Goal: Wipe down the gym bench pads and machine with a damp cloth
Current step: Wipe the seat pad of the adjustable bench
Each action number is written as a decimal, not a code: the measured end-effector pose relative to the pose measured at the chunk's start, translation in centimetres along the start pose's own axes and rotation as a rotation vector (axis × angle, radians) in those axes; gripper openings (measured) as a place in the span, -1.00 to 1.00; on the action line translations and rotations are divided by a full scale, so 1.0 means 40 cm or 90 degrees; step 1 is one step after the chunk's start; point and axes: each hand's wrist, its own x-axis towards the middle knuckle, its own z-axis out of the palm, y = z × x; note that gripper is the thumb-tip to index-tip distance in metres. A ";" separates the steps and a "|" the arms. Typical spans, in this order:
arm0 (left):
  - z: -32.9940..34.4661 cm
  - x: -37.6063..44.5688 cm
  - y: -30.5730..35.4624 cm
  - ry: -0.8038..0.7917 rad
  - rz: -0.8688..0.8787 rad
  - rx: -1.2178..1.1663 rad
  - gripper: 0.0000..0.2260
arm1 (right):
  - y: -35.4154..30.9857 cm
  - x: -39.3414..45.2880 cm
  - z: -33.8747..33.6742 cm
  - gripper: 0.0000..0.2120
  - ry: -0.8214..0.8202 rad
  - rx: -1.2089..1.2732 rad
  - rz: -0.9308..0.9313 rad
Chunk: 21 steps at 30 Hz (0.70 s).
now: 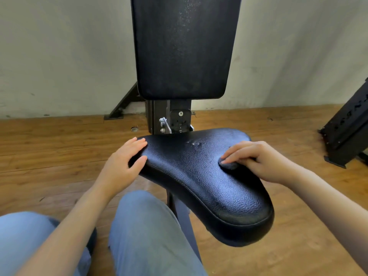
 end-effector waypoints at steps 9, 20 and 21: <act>0.005 0.000 -0.005 0.007 0.005 -0.003 -0.63 | -0.078 -0.018 0.035 -0.81 0.023 0.110 0.001; 0.003 0.001 0.002 0.000 0.002 -0.008 -0.50 | -0.045 -0.004 0.019 -0.87 0.047 0.045 0.026; 0.003 0.001 0.000 -0.001 0.003 -0.005 -0.50 | -0.013 0.009 0.014 -0.83 0.087 0.019 0.074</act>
